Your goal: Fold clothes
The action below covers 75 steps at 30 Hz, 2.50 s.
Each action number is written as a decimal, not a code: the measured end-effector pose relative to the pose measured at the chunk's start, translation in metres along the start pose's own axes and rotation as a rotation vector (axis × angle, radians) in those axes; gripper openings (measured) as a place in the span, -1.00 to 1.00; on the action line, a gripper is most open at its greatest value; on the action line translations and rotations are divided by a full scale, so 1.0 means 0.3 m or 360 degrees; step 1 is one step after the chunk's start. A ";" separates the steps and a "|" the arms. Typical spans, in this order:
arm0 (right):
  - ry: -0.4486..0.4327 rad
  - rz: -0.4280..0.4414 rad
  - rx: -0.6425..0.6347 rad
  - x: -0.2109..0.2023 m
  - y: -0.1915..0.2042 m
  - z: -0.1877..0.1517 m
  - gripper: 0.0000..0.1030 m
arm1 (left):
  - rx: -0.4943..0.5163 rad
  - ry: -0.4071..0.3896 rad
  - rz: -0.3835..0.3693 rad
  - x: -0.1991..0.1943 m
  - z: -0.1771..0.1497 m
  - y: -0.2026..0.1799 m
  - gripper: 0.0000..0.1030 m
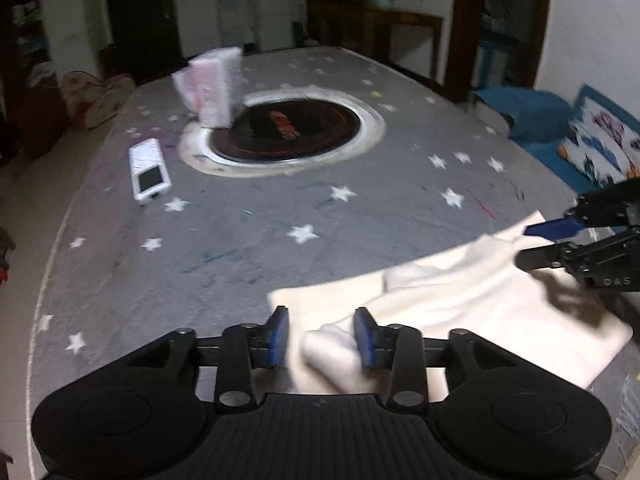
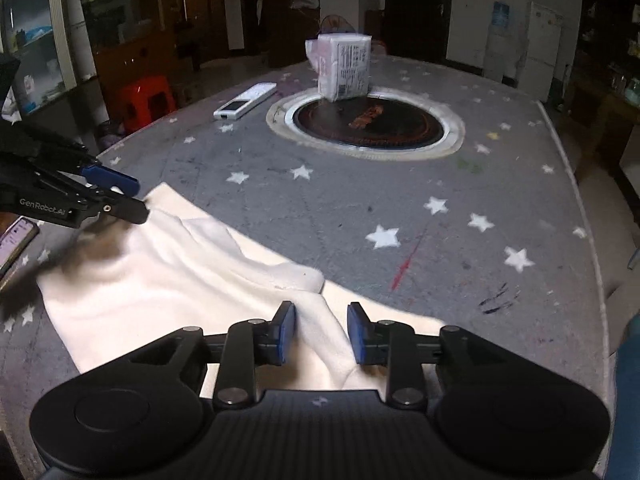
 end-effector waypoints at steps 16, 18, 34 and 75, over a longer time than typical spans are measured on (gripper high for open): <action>0.0088 0.0043 0.0193 0.134 0.009 0.047 -0.84 | -0.0059 -0.0099 -0.0421 -0.136 -0.041 -0.220 -0.16; 0.0062 0.0013 0.0177 0.140 0.009 0.048 -0.84 | -0.0106 -0.0035 -0.0408 -0.086 -0.061 -0.220 -0.18; 0.0018 0.0274 0.0015 0.190 0.192 0.123 -0.64 | -0.0307 0.0008 -0.0331 -0.059 -0.114 -0.146 -0.16; -0.0115 0.0071 0.0065 0.127 0.157 0.055 -0.55 | -0.0690 -0.0049 -0.0097 0.075 -0.068 0.002 -0.76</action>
Point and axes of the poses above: each gripper's, at about its wrist camera, not at the fingertips, and x roughly the way its jaws point, y to its left, z to its top, the point moved 6 cm from there along x, roughly the way its jaws point, and after that the axes turned 9 degrees about -y, right-handed, at the moved point
